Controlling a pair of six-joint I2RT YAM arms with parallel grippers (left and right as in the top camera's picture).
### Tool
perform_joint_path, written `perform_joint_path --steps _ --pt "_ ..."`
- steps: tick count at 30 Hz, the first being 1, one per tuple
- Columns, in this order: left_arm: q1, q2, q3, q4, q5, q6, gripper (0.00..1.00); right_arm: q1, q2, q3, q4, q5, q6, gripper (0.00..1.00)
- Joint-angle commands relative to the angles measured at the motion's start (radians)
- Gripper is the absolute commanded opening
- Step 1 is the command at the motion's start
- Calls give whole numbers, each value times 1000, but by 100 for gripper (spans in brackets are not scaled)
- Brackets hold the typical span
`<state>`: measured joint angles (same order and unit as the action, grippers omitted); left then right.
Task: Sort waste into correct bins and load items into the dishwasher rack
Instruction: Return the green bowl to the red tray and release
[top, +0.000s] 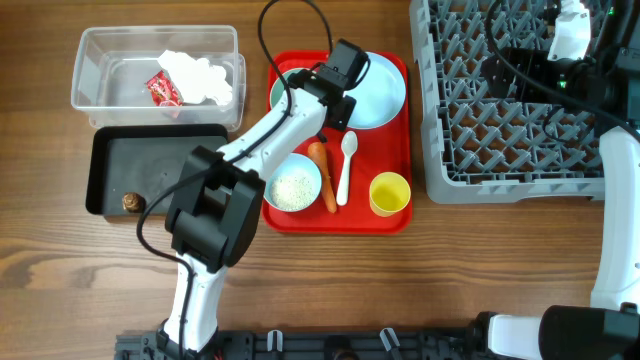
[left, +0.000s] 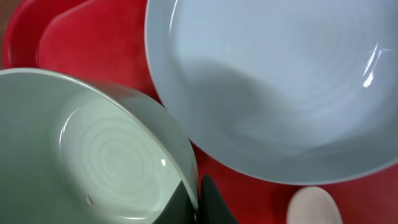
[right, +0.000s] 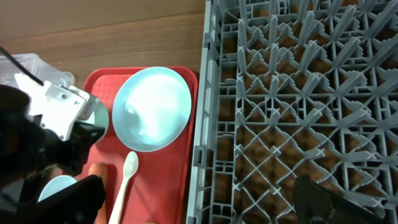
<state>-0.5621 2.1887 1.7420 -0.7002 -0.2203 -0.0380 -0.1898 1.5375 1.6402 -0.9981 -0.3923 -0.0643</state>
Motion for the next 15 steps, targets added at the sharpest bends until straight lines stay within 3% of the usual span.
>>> perform_joint_path --steps 1,4,5,8,10,15 --pt "9 10 10 9 33 -53 4 -1 17 0 3 -19 14 100" --pt "9 11 10 9 44 -53 5 -1 17 0 -1 -19 14 100" --pt "9 11 10 9 44 -53 12 -1 17 0 -2 -18 14 100" --pt "9 11 10 -3 43 -53 50 -1 17 0 -6 -18 14 100" --pt "10 11 10 -15 43 -53 69 -1 17 0 -6 -19 14 100" --pt "17 -7 22 -63 44 -53 79 -1 17 0 -6 -18 12 100"
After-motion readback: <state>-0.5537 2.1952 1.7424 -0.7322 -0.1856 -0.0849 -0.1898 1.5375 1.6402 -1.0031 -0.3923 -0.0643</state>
